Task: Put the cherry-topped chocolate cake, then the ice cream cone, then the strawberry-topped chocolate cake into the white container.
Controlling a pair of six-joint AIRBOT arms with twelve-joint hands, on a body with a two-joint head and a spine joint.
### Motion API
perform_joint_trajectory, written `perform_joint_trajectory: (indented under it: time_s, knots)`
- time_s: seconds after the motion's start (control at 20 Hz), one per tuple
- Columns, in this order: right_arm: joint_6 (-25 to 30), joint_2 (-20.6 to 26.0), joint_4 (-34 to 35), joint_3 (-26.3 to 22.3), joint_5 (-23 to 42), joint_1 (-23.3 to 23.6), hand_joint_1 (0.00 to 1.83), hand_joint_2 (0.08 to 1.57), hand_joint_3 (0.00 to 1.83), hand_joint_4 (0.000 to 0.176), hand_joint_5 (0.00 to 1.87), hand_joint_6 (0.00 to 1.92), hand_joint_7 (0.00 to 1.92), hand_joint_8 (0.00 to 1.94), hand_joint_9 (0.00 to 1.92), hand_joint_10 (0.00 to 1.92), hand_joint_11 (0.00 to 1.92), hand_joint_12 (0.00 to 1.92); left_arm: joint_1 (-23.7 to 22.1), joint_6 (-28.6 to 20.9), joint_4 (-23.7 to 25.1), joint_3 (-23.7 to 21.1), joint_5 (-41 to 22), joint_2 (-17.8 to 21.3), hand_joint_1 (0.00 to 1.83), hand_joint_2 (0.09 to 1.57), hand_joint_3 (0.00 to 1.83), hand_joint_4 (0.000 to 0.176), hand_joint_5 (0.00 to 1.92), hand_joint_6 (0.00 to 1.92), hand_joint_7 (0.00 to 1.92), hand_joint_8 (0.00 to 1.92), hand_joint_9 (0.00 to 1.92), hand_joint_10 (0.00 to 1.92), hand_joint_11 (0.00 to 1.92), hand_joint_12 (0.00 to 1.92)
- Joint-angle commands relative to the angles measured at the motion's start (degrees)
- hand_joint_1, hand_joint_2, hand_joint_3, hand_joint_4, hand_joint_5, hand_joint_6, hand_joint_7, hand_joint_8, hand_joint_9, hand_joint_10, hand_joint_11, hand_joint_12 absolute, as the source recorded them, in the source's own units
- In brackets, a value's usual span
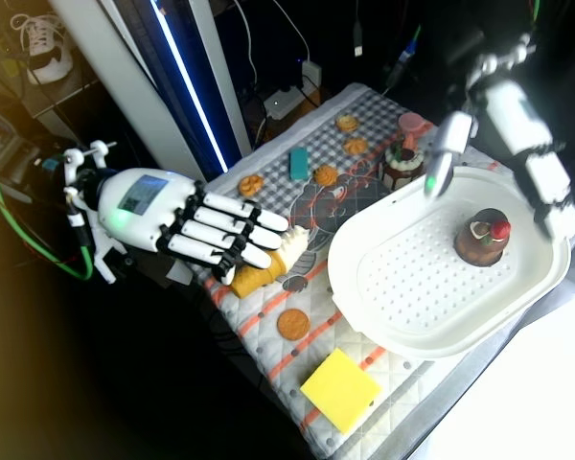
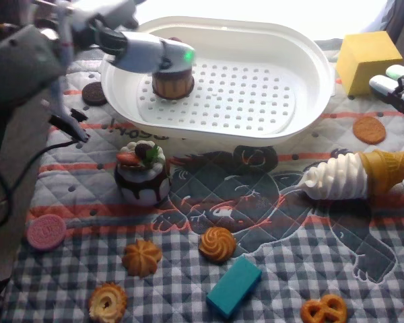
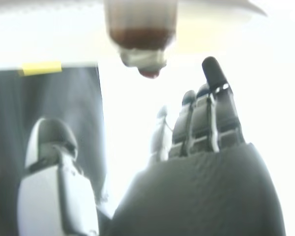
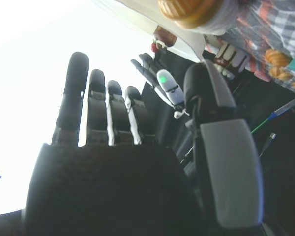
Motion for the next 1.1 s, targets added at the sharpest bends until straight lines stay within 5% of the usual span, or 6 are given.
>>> perform_joint_trajectory:
  time_s: [0.0, 0.35, 0.55, 0.8, 0.85, 1.05]
  knots:
    - [0.3, 0.5, -0.5, -0.1, 7.1, 0.3, 0.71, 1.26, 0.00, 0.000, 0.00, 0.00, 0.00, 0.00, 0.00, 0.25, 0.00, 1.69, 0.1, -1.9, 2.8, -1.0, -8.6, 1.5, 0.60, 0.95, 0.00, 0.174, 0.00, 0.00, 0.00, 0.00, 0.00, 0.00, 0.00, 0.00]
    - [3.1, 0.8, -1.1, -0.1, 7.1, 0.0, 0.80, 1.21, 0.00, 0.000, 0.00, 0.00, 0.00, 0.00, 0.00, 0.29, 0.00, 1.40, 9.7, -14.6, 14.2, -15.8, -25.9, 13.9, 0.73, 1.08, 0.02, 0.176, 0.00, 0.00, 0.00, 0.00, 0.00, 0.00, 0.00, 0.00]
    - [4.0, 0.8, -1.3, 0.2, 7.0, -0.2, 0.75, 1.20, 0.00, 0.000, 0.00, 0.00, 0.00, 0.00, 0.00, 0.23, 0.00, 1.21, 16.8, -23.2, 17.3, -19.8, -34.2, 17.7, 0.73, 1.14, 0.00, 0.176, 0.01, 0.00, 0.00, 0.00, 0.02, 0.01, 0.00, 0.88]
    - [6.2, -0.2, -1.3, 1.7, 6.1, -1.5, 0.79, 1.18, 0.00, 0.000, 0.00, 0.00, 0.00, 0.00, 0.00, 0.02, 0.00, 1.19, 25.9, -23.8, 18.7, -26.3, -45.4, 21.6, 0.83, 1.19, 0.00, 0.176, 0.01, 0.01, 0.00, 0.00, 0.00, 0.00, 0.00, 0.26]
    - [6.8, -1.1, -1.3, 2.4, 5.2, -1.5, 0.77, 1.19, 0.00, 0.000, 0.00, 0.00, 0.00, 0.00, 0.01, 0.01, 0.00, 1.31, 28.2, -23.8, 18.4, -27.3, -48.4, 22.1, 0.81, 1.19, 0.00, 0.149, 0.00, 0.00, 0.00, 0.00, 0.00, 0.00, 0.00, 0.14]
    - [7.9, -3.7, -1.1, 4.4, 2.7, -1.2, 0.76, 1.17, 0.00, 0.000, 0.00, 0.00, 0.00, 0.00, 0.00, 0.28, 0.00, 1.47, 30.6, -23.8, 17.6, -28.3, -50.6, 22.9, 0.76, 1.19, 0.00, 0.124, 0.03, 0.01, 0.00, 0.00, 0.00, 0.00, 0.00, 0.00]
